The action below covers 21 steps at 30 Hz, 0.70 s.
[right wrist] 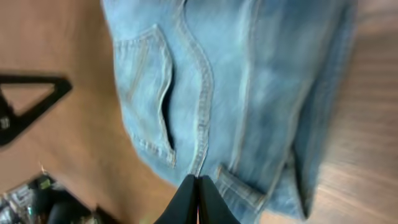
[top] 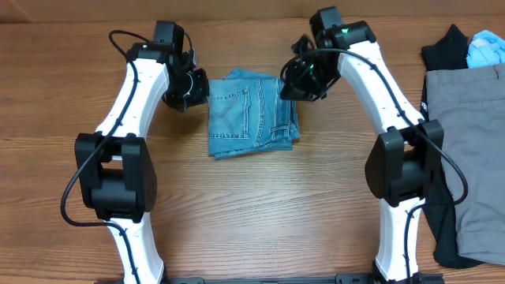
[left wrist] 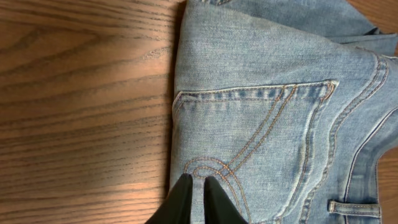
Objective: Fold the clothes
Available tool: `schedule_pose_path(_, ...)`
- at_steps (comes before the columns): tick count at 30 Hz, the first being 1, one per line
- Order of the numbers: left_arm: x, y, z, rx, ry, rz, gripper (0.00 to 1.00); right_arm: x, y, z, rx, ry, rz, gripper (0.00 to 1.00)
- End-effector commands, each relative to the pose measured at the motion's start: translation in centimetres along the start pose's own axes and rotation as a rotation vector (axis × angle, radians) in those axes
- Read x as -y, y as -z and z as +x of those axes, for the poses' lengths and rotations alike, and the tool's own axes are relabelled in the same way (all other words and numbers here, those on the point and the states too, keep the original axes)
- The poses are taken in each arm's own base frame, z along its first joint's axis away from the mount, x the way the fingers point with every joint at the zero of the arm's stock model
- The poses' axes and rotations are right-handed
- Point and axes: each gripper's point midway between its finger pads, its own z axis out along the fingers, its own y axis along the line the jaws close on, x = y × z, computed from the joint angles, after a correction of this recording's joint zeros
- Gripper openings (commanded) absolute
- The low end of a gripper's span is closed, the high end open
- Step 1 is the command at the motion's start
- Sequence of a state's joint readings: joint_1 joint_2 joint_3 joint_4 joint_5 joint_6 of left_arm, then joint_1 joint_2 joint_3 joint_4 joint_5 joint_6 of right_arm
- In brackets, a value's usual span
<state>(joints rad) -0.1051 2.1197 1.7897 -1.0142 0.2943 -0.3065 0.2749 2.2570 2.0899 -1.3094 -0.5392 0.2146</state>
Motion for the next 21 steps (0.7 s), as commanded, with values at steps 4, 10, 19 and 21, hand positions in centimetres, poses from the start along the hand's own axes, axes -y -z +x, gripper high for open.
schedule_pose_path(4,0.4,0.6,0.1,0.004,-0.032,-0.008,0.15,1.7,-3.8,3.5,-0.125,0.016,0.025,0.08)
schedule_pose_path(10,0.3,0.6,0.3,-0.007,-0.046,-0.011,0.17,7.5,-7.6,6.0,-0.173,-0.087,0.110,0.09)
schedule_pose_path(19,0.2,0.5,0.2,-0.002,-0.047,-0.013,0.19,6.6,-3.1,3.2,-0.013,-0.134,0.130,0.05)
schedule_pose_path(21,0.3,0.5,0.2,-0.001,-0.047,-0.013,0.20,4.5,-0.4,1.0,0.091,-0.084,0.103,0.13)
